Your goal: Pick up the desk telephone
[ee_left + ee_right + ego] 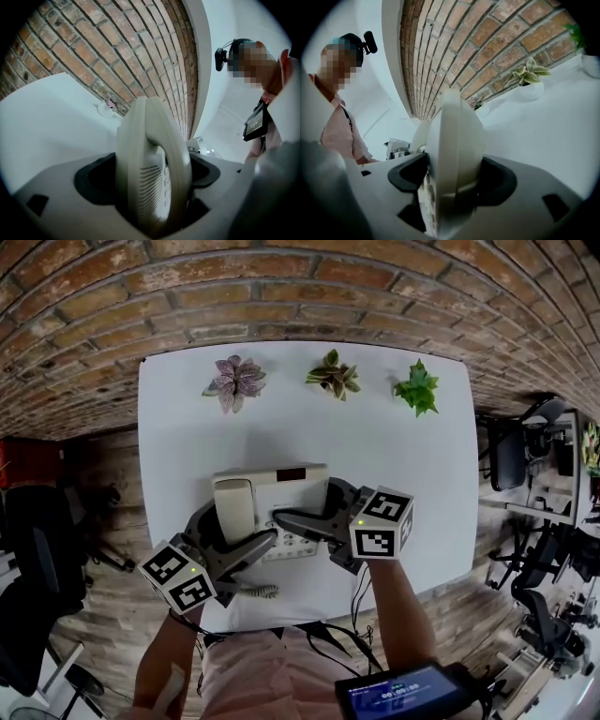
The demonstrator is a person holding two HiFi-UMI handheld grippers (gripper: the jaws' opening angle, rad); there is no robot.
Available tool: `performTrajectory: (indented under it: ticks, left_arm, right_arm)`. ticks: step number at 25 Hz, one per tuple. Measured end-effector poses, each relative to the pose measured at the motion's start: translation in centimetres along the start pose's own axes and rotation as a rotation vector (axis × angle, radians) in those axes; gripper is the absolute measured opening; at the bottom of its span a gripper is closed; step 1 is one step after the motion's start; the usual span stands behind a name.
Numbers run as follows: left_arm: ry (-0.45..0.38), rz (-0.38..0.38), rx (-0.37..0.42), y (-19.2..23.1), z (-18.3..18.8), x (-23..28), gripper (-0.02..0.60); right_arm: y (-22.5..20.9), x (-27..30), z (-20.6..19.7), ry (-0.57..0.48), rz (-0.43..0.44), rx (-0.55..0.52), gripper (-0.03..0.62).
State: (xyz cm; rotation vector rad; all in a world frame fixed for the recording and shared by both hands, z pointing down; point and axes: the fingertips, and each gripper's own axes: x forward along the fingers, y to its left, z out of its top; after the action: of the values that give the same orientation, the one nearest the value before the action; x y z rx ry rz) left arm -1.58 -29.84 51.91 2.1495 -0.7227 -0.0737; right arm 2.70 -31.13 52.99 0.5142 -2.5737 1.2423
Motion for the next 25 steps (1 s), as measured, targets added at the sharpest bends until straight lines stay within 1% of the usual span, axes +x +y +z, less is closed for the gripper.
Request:
performTrajectory:
  ticks: [4,9,11,15,21,25]
  left_arm:
    - [0.042,-0.015,0.014,-0.2,-0.5,-0.3,0.454]
    - [0.086,-0.006,0.092,-1.6,-0.7,-0.4,0.454]
    - [0.087,-0.009,0.102,-2.5,-0.5,-0.4,0.454]
    - [0.051,0.004,0.14,-4.9,0.4,-0.9,0.454]
    - [-0.029,0.02,0.19,-10.3,2.1,-2.0,0.454]
    - [-0.064,0.022,0.227,-14.4,3.2,-3.0,0.454]
  right_arm:
    - [0.4,-0.1,-0.4,0.002,-0.01,0.023,0.305]
    - [1.4,-1.1,-0.6,-0.026,-0.014,0.008,0.302]
    - [2.0,-1.9,-0.5,-0.045,-0.013,0.009,0.301]
    - [3.9,-3.2,0.5,-0.069,0.007,-0.039,0.301]
    - [8.5,-6.5,2.7,-0.072,0.022,-0.149,0.302]
    - [12.0,-9.0,3.9,-0.089,0.034,-0.206,0.302]
